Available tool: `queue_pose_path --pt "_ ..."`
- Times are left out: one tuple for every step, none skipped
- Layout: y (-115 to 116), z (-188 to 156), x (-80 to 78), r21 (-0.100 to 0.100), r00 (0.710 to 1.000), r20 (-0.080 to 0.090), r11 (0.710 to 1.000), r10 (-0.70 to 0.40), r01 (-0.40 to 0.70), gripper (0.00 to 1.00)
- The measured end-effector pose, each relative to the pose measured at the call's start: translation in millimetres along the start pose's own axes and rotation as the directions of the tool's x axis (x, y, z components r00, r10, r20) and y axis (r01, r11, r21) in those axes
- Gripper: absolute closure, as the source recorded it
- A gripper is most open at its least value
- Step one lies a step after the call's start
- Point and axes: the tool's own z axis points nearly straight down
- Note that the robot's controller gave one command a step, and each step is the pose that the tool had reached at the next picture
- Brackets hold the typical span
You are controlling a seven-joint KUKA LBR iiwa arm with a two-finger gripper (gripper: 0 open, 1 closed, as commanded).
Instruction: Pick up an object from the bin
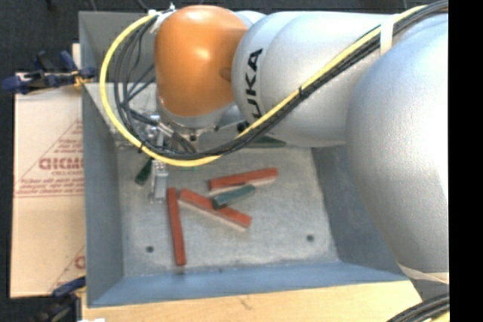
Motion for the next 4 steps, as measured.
queue_pose_path --pt "-8 136 -59.1 0.001 1.000 0.004 1.000 -0.021 0.021 0.00" --pt "-25 89 -47.7 -0.001 1.000 0.009 1.000 0.005 -0.005 0.00" --pt "-68 134 -71.0 -0.001 0.990 -0.005 0.990 0.138 -0.138 0.00" --pt "-69 131 -75.2 -0.005 0.990 0.014 0.990 0.142 -0.142 1.00"
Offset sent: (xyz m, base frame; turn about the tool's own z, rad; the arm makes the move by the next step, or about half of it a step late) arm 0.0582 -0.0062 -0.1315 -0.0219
